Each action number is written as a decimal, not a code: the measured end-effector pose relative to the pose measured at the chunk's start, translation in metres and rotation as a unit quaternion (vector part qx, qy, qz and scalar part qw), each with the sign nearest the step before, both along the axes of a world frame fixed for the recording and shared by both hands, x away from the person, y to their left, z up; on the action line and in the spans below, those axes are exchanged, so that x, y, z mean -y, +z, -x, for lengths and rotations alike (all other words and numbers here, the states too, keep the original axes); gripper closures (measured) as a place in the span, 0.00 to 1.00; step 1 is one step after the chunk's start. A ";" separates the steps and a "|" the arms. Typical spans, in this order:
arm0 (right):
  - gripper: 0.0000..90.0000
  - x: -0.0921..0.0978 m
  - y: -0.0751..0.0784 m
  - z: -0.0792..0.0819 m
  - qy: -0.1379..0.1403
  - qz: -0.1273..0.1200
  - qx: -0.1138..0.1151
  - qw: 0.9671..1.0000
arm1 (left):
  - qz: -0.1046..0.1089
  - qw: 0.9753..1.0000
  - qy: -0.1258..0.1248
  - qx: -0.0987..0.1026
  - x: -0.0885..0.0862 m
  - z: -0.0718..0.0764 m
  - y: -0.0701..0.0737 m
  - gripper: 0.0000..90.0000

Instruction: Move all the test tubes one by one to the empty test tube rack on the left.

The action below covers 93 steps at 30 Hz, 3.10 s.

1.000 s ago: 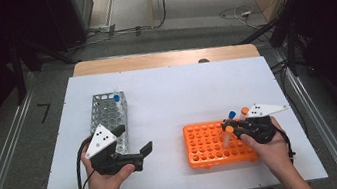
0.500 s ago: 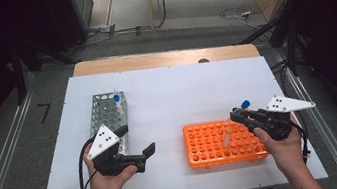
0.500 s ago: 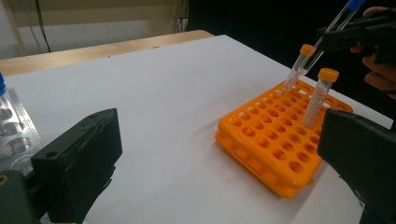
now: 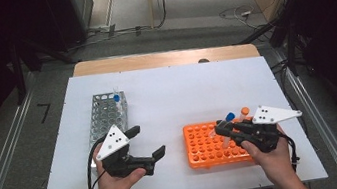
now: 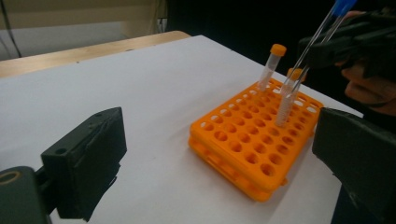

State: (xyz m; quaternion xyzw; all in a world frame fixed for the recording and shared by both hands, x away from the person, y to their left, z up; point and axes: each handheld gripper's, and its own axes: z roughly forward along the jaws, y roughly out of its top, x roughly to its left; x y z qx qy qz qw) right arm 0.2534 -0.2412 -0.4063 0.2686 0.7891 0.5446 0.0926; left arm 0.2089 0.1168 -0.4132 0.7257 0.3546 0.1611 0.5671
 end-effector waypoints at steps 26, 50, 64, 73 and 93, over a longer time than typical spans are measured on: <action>0.83 -0.069 -0.028 0.030 0.098 0.045 -0.025 0.994 | 0.006 0.991 -0.130 -0.004 0.058 0.009 -0.003 0.56; 0.60 -0.070 -0.027 0.033 0.126 0.025 -0.029 0.991 | 0.001 0.994 -0.111 0.019 0.052 0.010 0.001 0.85; 0.17 -0.030 -0.008 0.019 0.082 -0.012 -0.011 0.996 | 0.008 0.997 -0.075 0.019 0.027 -0.002 0.002 0.85; 0.02 0.004 -0.006 0.011 0.042 -0.019 -0.008 0.999 | 0.004 0.999 -0.044 0.019 0.001 -0.007 0.004 0.85; 0.00 0.073 -0.015 0.007 -0.039 -0.015 -0.003 0.999 | 0.013 0.999 0.027 0.026 -0.043 -0.027 0.013 0.85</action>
